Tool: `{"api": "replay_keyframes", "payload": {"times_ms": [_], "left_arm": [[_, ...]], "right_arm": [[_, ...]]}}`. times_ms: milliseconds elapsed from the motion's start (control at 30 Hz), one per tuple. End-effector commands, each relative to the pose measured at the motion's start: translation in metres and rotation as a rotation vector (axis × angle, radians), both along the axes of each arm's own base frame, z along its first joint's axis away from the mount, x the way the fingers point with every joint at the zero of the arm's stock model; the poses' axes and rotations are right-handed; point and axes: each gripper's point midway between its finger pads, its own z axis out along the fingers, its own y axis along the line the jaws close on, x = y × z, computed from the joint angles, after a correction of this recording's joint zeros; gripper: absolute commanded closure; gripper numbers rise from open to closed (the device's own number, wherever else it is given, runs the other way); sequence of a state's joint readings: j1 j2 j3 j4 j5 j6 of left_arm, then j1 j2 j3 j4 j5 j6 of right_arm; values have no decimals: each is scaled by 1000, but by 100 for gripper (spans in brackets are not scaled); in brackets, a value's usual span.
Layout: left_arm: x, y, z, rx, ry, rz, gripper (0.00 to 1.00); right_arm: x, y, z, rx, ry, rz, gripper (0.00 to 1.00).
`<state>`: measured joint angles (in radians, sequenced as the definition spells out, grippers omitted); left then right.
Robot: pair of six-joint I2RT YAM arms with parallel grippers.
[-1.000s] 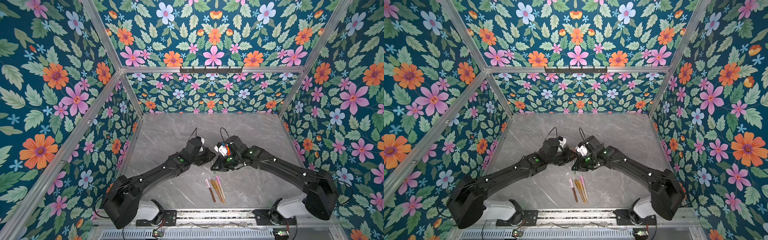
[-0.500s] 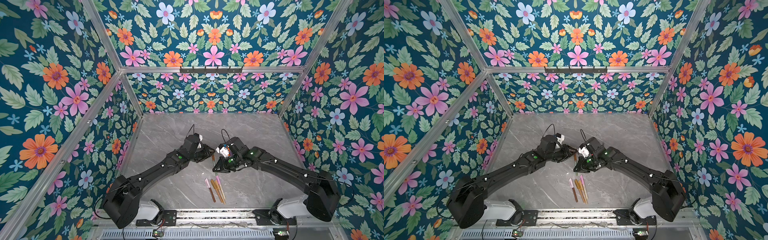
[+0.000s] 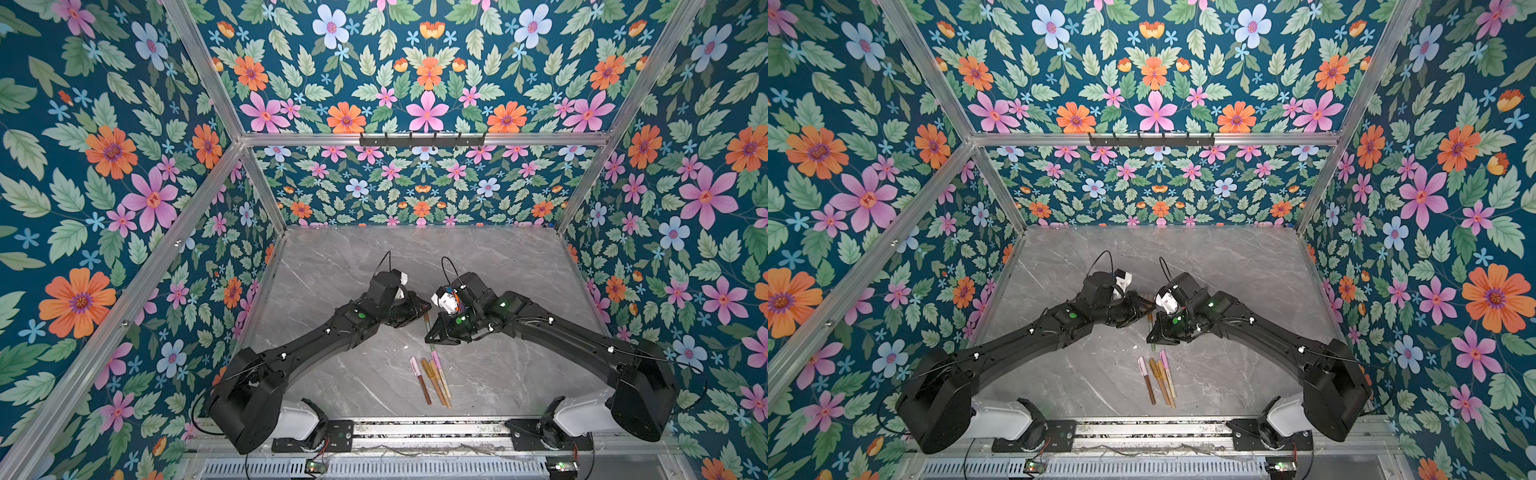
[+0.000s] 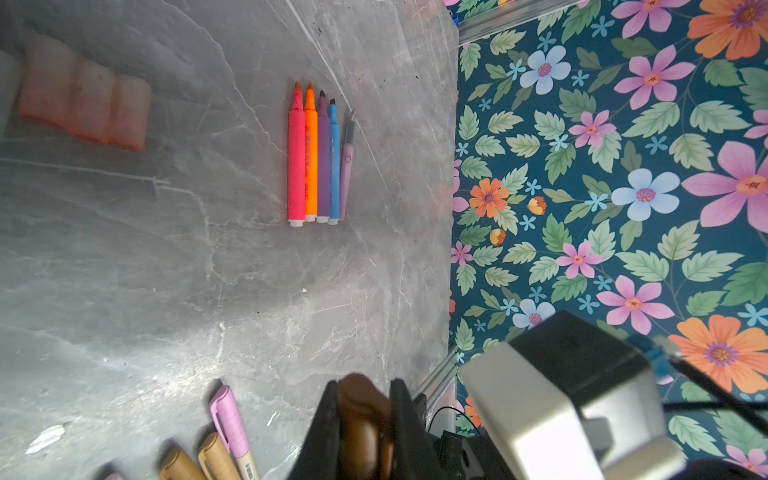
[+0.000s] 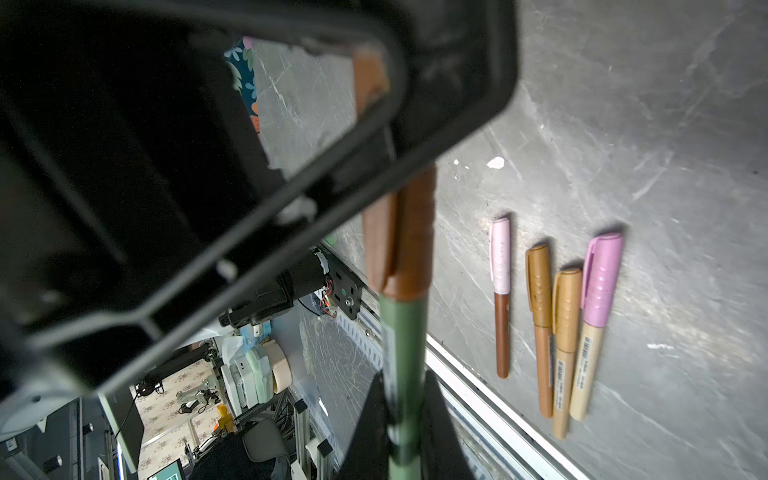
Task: Open the pen caps
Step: 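Grasp the brown cap with the left gripper and pull it off the pen, then carry the brown cap to the other caps with the left gripper and release it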
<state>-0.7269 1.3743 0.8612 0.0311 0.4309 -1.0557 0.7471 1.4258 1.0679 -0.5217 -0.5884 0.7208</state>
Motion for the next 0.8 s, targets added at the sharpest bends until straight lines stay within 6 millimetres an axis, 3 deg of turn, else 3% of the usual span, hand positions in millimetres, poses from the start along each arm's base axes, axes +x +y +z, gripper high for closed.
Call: {"api": "replay_keyframes", "payload": {"times_ms": [0, 133, 267, 367, 467, 633, 767], "left_arm": [[2, -7, 13, -38, -45, -31, 100], [20, 2, 27, -15, -93, -13, 100], [86, 48, 39, 41, -168, 89, 100], [128, 63, 44, -10, -181, 124, 100], [139, 55, 41, -42, -169, 101, 100], [137, 60, 19, -8, -138, 106, 100], [134, 85, -29, 278, -98, 60, 100]], "right_arm": [[-1, 0, -1, 0, -11, 15, 100], [-4, -5, -5, -14, -18, 12, 100], [-20, 0, -11, 34, 13, 50, 100], [-42, 12, -16, 44, 40, 131, 100], [-40, 8, -18, 40, 21, 95, 100], [-30, -11, -27, 18, 5, 3, 100], [-19, -44, -40, -86, -9, -70, 100]]}}
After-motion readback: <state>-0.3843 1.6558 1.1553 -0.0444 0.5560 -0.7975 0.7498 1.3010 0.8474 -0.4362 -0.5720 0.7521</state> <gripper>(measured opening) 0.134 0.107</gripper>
